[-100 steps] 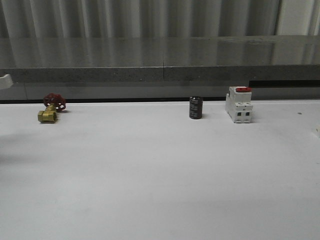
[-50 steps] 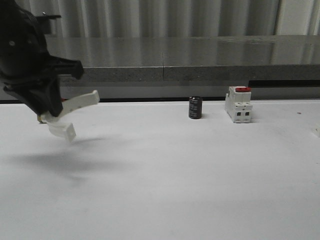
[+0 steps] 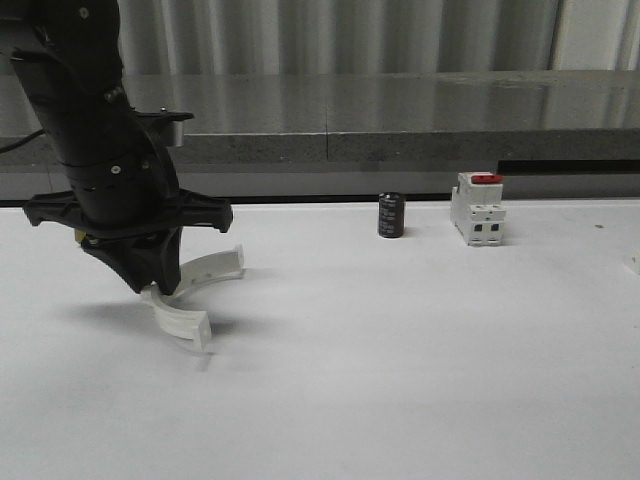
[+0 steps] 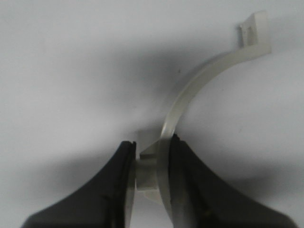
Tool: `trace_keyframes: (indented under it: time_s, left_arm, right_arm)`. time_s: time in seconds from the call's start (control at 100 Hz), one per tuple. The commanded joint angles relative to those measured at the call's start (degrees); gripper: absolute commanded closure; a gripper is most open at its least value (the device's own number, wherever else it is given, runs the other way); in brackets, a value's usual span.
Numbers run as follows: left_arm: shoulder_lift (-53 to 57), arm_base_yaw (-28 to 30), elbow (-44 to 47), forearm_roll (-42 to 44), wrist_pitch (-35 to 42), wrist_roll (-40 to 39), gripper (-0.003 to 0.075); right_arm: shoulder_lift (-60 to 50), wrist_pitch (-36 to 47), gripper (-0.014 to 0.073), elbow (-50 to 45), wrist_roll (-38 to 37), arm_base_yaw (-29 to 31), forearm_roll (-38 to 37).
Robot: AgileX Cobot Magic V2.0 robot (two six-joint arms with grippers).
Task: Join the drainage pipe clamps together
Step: 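Carry the clamp half toward the table center and lower it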
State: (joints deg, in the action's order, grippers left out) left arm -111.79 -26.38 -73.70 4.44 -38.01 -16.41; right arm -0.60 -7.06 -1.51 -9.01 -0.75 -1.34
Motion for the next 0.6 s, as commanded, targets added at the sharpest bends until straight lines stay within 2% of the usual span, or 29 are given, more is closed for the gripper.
trace_keyframes:
  time_s: [0.0,0.29,0.39,0.49,0.59]
  left_arm:
    - [2.7,-1.0,-1.9,0.1,2.0,-0.8,0.0664]
    - [2.3,-1.0,-1.9,0.1,1.6,-1.0,0.0663]
    - [1.7,-1.0,-1.9,-0.2,1.4,-1.0,0.0641]
    - [1.7,-1.0,-1.9,-0.3,1.0,-1.0,0.0594]
    - [1.7,-1.0,-1.9,-0.3,0.5,-1.0,0.0472]
  right_arm:
    - [-1.1,4.7,0.0661,0.9,0.2,0.2,-0.2]
    - [-1.1,4.7,0.0661,0.9,0.2,0.2,-0.2]
    - [-1.1,4.7,0.0661,0.9,0.2,0.2,-0.2]
    - [-1.1,4.7,0.0661,0.9,0.2,0.2,-0.2]
    - [-1.1,4.7,0.0661,0.9,0.2,0.2,-0.2]
